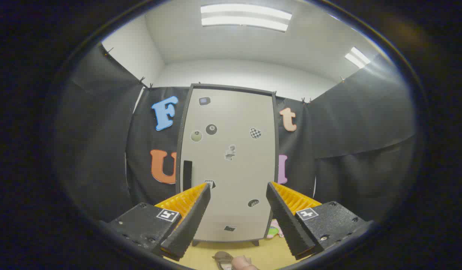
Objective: Open the shoe cabinet door, grab the shoes and put them into the shoe cabinet, then close the shoe cabinet door.
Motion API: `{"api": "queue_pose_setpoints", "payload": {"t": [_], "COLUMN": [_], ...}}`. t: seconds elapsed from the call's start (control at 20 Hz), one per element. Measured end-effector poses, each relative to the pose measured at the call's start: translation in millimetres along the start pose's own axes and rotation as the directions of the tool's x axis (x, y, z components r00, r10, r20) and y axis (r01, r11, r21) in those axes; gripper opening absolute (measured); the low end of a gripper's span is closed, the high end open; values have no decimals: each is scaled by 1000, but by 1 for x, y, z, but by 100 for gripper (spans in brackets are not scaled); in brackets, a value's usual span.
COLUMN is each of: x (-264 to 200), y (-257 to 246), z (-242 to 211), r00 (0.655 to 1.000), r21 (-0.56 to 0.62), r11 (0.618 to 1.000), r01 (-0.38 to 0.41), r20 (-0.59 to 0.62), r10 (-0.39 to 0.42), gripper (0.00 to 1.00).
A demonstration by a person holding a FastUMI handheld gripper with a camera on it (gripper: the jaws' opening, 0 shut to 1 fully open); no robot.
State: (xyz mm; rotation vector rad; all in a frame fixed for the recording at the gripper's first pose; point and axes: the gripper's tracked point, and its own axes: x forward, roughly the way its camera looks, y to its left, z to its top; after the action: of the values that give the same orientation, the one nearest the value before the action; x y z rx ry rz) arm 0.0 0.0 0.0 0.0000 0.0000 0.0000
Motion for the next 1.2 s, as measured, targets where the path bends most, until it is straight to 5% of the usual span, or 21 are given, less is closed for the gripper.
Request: {"api": "queue_pose_setpoints", "payload": {"t": [0.65, 1.2], "x": [31, 139], "y": [12, 121], "z": [1, -49], "r00": [999, 946], "r21": [14, 142], "r11": [1000, 974], "r01": [10, -176], "r20": [-48, -250], "r10": [-9, 207], "gripper": [99, 99]}}
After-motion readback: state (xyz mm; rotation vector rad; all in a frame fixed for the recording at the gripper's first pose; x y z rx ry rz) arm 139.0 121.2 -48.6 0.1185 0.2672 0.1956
